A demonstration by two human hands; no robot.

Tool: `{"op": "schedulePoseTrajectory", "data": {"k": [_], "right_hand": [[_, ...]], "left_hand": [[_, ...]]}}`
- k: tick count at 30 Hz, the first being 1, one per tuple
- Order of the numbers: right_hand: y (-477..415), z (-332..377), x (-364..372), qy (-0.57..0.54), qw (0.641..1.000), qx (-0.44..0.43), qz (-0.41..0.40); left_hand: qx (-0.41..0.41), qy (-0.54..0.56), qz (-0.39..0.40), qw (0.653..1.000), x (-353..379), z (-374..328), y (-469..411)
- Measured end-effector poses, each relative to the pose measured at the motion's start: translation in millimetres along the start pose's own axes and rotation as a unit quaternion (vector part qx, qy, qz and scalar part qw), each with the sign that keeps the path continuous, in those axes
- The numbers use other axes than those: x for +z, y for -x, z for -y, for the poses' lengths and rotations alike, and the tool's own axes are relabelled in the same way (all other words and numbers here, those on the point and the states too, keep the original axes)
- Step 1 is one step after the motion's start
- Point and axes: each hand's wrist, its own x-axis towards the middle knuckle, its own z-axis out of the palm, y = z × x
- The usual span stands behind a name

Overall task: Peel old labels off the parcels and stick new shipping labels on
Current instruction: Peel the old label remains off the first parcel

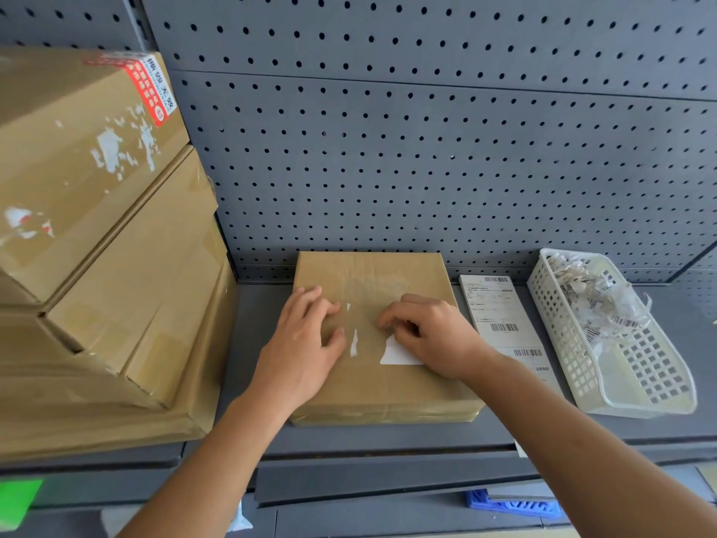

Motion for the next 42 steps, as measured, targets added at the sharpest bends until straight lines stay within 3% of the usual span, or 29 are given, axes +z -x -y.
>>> {"op": "schedulePoseTrajectory", "data": {"k": [7,13,18,42], "right_hand": [[1.5,-0.9,-2.3,-0.033,0.999,0.012,-0.025],[-0.5,-2.3,2.1,0.025,1.000,-0.013,-0.002],[0.5,-0.6,0.1,-0.009,1.000,0.004,-0.027],[-4.1,0.5,6.1,0.023,0.998,0.036,-0.051]], "left_hand": [[0.002,0.002,-0.001,1.000,0.1,-0.2,0.2],[0.003,-0.001,-0.001,1.000,0.3,0.3,-0.1],[0.004,0.003,-0.003,1.000,0.6,0.7,0.2],[-0.001,0.007,0.000,1.000,-0.1,-0.1,0.2]]}}
